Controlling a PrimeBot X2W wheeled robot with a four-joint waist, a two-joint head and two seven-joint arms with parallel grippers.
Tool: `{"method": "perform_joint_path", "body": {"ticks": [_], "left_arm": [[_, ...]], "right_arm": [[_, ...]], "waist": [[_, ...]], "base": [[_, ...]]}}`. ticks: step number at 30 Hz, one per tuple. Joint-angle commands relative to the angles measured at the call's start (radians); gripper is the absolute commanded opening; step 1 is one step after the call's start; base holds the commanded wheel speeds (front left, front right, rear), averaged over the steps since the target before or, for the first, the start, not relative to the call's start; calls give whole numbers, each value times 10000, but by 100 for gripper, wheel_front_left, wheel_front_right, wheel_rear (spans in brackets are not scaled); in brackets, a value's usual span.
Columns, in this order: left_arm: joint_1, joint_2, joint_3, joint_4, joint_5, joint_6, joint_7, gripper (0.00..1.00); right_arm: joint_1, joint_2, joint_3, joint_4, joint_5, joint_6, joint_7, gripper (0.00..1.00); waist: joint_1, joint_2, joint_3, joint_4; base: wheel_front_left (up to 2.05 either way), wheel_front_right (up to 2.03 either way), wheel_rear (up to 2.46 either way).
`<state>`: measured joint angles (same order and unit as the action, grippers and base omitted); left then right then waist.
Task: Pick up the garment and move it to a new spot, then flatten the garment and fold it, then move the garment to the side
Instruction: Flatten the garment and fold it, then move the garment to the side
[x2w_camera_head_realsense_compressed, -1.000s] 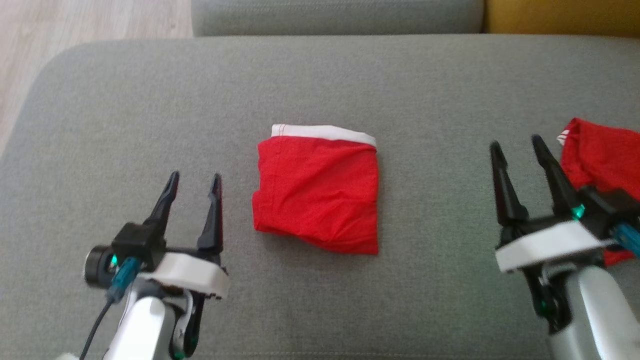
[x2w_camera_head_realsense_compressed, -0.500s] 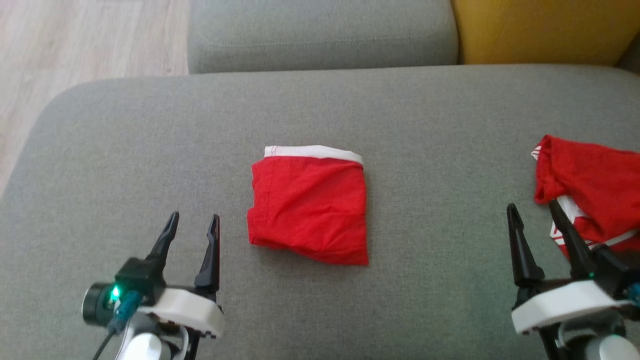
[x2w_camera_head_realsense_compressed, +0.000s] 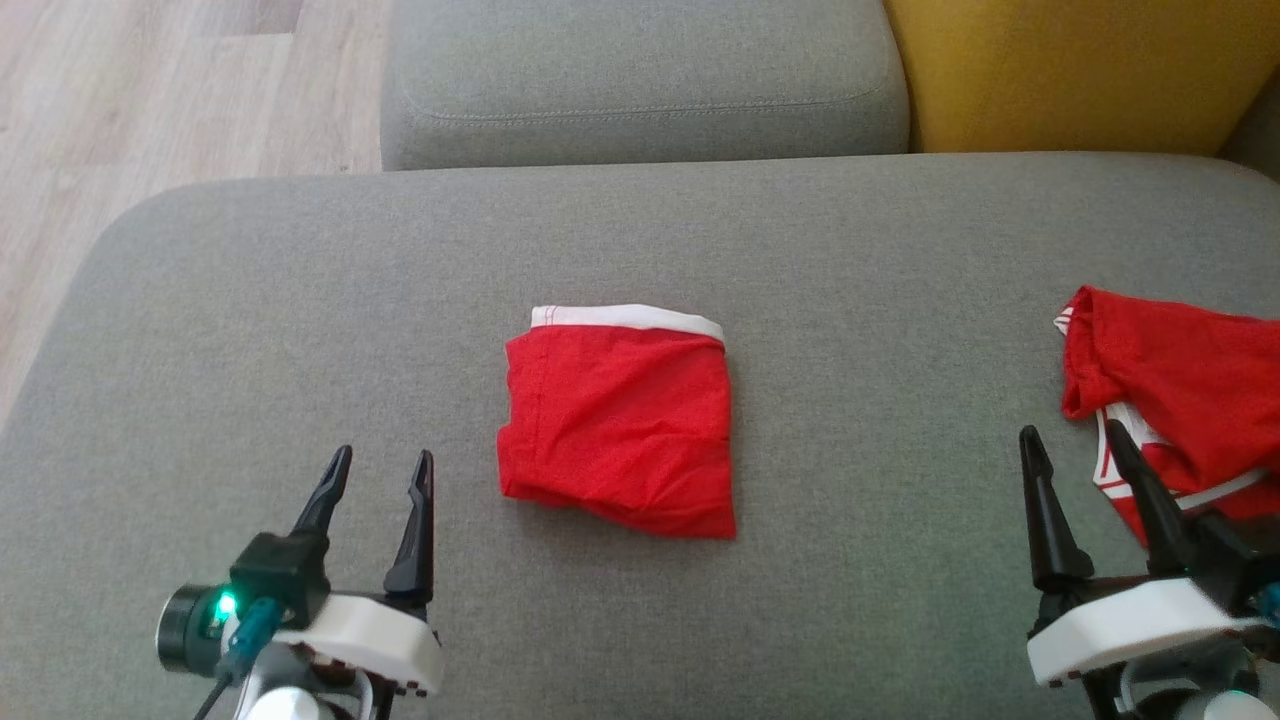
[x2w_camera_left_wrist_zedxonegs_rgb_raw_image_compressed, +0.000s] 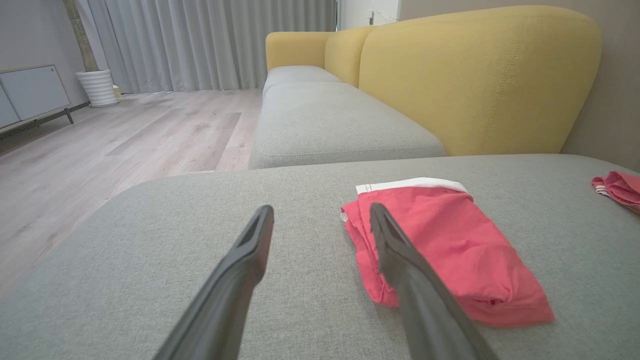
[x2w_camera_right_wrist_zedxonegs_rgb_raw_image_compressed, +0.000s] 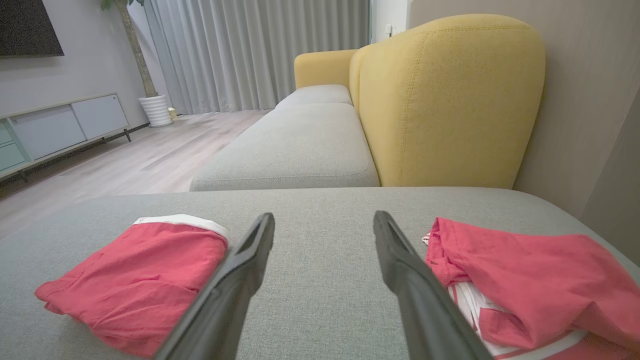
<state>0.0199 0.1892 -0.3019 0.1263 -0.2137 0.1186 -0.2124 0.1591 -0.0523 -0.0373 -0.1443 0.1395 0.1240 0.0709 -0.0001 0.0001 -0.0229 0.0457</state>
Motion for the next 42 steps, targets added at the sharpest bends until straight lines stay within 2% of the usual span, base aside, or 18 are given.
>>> {"method": "perform_joint_path", "body": {"ticks": [1,24,32,36,42], "left_arm": [[-306,213,339,-403,84,91,26,100],[-507,338,151,-476,144,275,68,100],[-870,330,46,-555,135,213,18,100],[-1364,104,-92,-564,84,110,-85,100],[-2132,-359,-419,-416,185,0,-316,100]], "right_arm": [[-211,-63,207,-407,-71,67,51,100],[-201,-1,76,-423,-110,67,146,100],[-524,-53,84,-231,-140,67,276,100],[-1071,-185,295,518,-14,67,317,100],[-2160,-228,970,2479,287,67,134,100]], "waist": [[1,-1,5,7],[1,-1,70,176],[1,-1,379,487],[1,-1,811,942],[1,-1,1447,1855]], "base": [[0,0,0],[0,0,0],[0,0,0],[0,0,0],[0,0,0]]}}
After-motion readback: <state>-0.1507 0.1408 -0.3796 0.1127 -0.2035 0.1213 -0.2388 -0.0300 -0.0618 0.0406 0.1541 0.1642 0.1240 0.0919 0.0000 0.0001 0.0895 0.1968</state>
